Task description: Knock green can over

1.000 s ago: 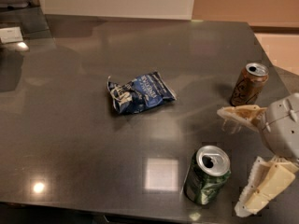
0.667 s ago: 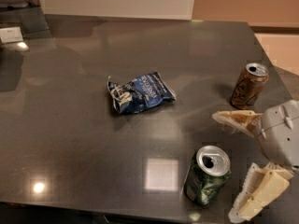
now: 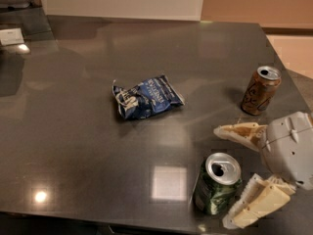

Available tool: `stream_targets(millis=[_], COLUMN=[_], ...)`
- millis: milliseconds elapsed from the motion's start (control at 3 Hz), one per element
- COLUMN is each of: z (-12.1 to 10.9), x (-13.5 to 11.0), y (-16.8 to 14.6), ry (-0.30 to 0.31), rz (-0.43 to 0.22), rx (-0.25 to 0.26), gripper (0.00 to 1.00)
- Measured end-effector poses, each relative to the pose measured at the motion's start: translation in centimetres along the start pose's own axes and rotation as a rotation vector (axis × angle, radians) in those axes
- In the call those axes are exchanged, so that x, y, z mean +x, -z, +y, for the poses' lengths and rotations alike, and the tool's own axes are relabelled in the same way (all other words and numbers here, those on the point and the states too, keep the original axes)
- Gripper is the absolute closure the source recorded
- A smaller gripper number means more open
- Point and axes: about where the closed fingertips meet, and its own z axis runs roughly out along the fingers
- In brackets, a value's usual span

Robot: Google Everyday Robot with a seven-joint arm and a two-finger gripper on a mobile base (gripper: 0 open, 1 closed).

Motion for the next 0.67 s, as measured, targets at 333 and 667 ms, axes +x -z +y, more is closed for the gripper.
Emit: stream_targets(millis=[333, 667], z=[0.09, -0.23], x=[-0.31, -0.56], y=[-0.11, 0.34], ry=[-0.005, -0.01], rz=[-0.001, -0.003], rx=[-0.001, 0.005], gripper=[0.38, 0.61])
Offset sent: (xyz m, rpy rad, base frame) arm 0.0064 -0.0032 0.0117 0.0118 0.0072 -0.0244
